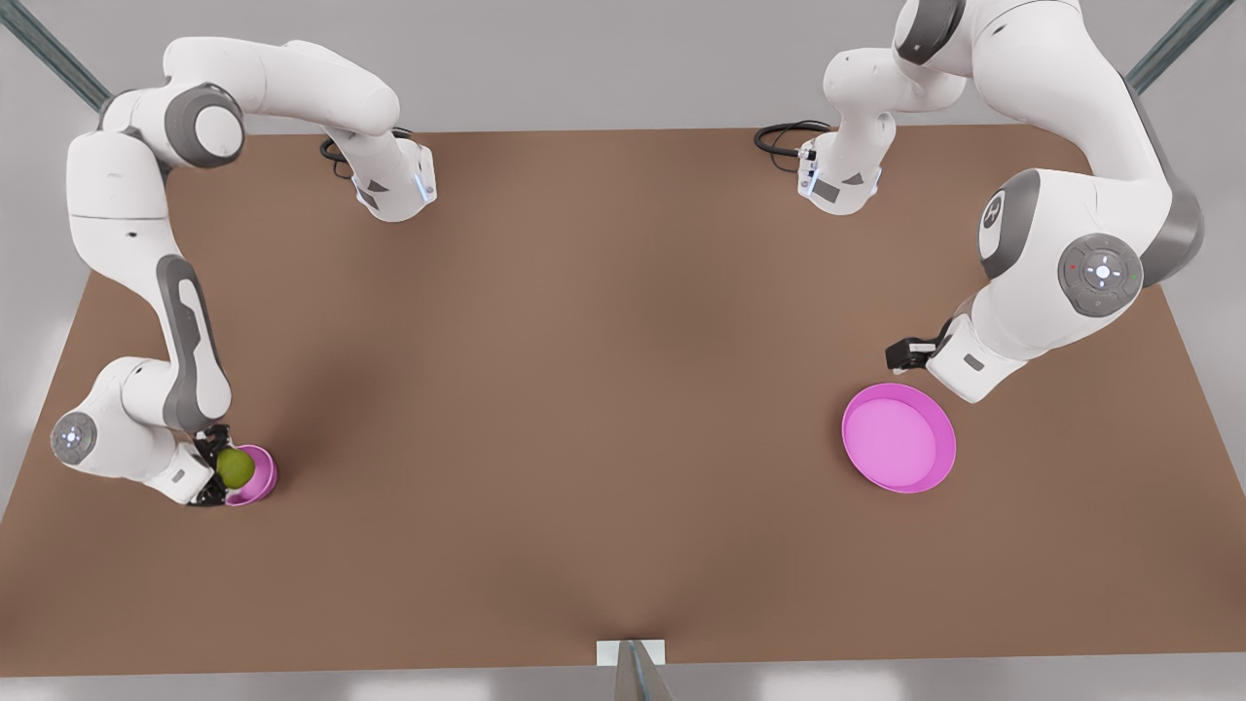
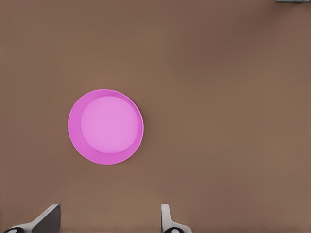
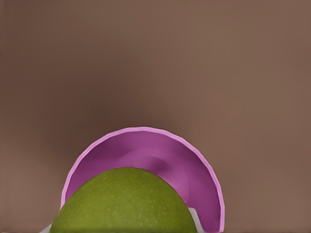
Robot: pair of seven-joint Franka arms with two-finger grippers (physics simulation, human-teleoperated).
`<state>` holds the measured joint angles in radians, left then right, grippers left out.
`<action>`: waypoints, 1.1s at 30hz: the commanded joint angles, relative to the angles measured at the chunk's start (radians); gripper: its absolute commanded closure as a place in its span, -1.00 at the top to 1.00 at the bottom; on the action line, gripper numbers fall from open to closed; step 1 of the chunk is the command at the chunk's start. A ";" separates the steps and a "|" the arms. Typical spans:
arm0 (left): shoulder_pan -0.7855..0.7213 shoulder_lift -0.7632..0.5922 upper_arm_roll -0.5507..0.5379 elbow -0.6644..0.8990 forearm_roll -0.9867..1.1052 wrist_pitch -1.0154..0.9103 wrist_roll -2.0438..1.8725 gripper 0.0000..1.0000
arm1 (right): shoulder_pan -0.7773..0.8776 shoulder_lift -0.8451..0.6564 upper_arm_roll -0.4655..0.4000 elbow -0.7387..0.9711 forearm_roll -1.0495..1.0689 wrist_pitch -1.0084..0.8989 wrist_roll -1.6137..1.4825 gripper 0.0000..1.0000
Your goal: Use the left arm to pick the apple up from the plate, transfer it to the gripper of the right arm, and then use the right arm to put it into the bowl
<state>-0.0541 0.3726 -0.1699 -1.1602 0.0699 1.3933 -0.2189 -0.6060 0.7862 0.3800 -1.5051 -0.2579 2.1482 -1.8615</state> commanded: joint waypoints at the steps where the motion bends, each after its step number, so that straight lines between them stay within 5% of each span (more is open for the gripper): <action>1: -0.001 -0.001 0.000 0.000 0.001 -0.008 -0.011 1.00 | -0.003 -0.009 0.000 -0.017 0.005 0.015 -0.004 0.26; 5: -0.001 -0.001 0.000 0.000 0.001 -0.008 -0.011 1.00 | -0.003 -0.015 0.002 -0.029 0.006 0.015 -0.002 0.27; 7: -0.001 -0.001 0.000 0.000 0.001 -0.010 -0.011 1.00 | -0.003 -0.013 0.002 -0.029 0.014 0.015 -0.001 1.00; 21: -0.001 -0.001 0.000 0.000 -0.001 -0.011 -0.011 1.00 | 0.000 -0.012 0.002 -0.017 0.013 0.013 -0.001 1.00; 29: -0.001 -0.001 -0.002 0.000 -0.001 -0.011 -0.011 1.00 | 0.052 -0.044 0.033 0.157 0.014 -0.106 0.018 1.00; 33: -0.001 -0.001 -0.002 0.000 -0.001 -0.011 -0.011 1.00 | 0.134 -0.114 0.065 0.284 -0.004 -0.398 0.789 1.00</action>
<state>-0.0553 0.3726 -0.1715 -1.1602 0.0684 1.3828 -0.2284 -0.4905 0.6813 0.4423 -1.2381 -0.2523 1.9520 -1.7377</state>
